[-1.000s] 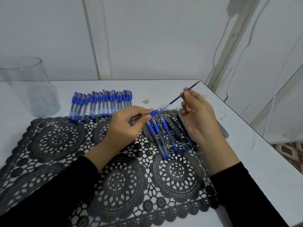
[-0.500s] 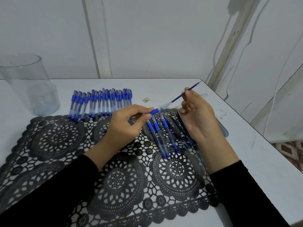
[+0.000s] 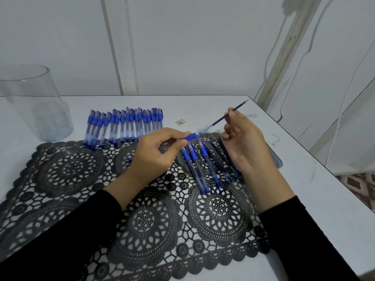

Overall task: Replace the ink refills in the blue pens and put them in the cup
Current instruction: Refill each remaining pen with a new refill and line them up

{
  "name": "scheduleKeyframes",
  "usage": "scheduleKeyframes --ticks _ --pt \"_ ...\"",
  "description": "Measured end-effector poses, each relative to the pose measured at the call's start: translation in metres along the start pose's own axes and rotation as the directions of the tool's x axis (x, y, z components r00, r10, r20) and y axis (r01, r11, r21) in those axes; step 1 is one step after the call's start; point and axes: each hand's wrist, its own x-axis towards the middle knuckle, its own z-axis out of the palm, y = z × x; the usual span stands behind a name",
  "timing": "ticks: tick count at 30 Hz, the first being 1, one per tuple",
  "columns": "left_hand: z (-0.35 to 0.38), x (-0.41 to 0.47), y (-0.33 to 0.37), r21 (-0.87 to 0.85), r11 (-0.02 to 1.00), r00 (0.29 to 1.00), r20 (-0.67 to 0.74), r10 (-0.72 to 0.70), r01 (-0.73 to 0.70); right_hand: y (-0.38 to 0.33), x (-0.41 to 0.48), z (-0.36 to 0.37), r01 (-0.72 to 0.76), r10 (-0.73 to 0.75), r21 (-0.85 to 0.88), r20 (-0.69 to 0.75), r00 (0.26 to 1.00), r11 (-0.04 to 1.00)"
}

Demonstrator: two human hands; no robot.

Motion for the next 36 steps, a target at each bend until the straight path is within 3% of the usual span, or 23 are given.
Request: scheduleKeyframes --ticks 5,9,14,19,26,36 --pt "0.000 0.000 0.000 0.030 0.999 0.999 -0.030 0.020 -0.019 0.002 0.000 0.001 0.093 -0.093 -0.026 0.016 0.996 0.995" --pt "-0.001 0.000 0.001 0.051 0.999 0.995 -0.102 0.003 0.002 0.005 -0.005 0.002 0.233 -0.220 -0.179 0.089 0.971 0.956" --pt "-0.005 -0.002 0.002 0.049 0.999 0.993 -0.119 -0.018 0.024 0.022 -0.015 0.012 0.276 -0.155 -0.389 0.313 0.937 0.879" --pt "-0.014 -0.007 0.002 0.071 0.997 0.995 -0.096 -0.021 0.027 0.025 -0.022 0.017 0.311 -0.154 -0.513 0.325 0.933 0.800" --pt "-0.030 -0.012 0.001 0.161 0.987 0.990 -0.141 0.027 -0.004 0.030 -0.026 0.023 0.303 -0.158 -0.433 0.340 0.927 0.849" --pt "-0.056 -0.020 -0.001 0.247 0.969 0.997 -0.072 0.014 0.004 0.044 -0.021 0.029 0.278 -0.059 -0.470 0.428 0.902 0.838"
